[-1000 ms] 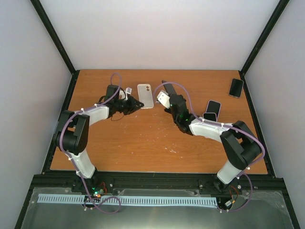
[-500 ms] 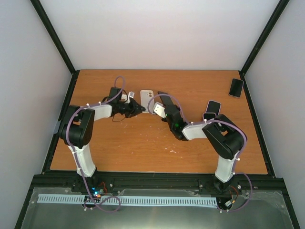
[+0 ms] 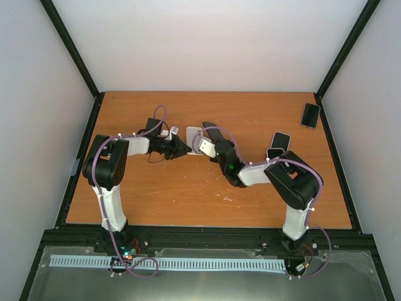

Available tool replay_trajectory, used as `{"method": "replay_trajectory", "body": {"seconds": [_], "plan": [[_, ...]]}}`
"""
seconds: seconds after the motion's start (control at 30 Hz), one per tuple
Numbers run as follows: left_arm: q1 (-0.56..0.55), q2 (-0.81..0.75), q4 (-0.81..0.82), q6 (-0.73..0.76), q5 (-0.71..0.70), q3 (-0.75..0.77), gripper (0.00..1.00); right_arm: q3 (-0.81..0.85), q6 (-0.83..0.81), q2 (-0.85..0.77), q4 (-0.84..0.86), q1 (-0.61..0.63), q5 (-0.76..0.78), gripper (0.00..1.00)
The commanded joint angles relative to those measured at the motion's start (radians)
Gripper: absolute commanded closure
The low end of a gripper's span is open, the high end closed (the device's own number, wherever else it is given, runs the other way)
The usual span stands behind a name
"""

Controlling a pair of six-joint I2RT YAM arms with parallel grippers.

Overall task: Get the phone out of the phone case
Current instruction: Place the phone case at the center of the board.

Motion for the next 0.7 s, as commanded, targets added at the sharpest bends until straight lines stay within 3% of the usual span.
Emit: {"method": "replay_trajectory", "body": {"seconds": [0.0,0.2,0.4,0.6,0.67], "plan": [[0.008,-0.01,-0.022,0.049,0.022,-0.018,0.93,-0.008,0.0,-0.069,0.04,0.019,0.023,0.97],[0.008,0.015,-0.086,0.083,-0.057,0.027,0.76,-0.008,0.005,-0.139,-0.014,0.022,0.045,0.97],[0.008,0.004,-0.124,0.068,-0.084,0.013,0.41,0.012,0.005,-0.215,-0.091,0.022,0.053,0.97],[0.008,-0.141,-0.083,0.066,-0.173,-0.042,0.12,0.019,0.0,-0.286,-0.138,0.022,0.052,0.97],[0.012,-0.221,-0.028,0.057,-0.183,-0.07,0.09,0.02,-0.001,-0.311,-0.149,0.025,0.049,0.97]]}}
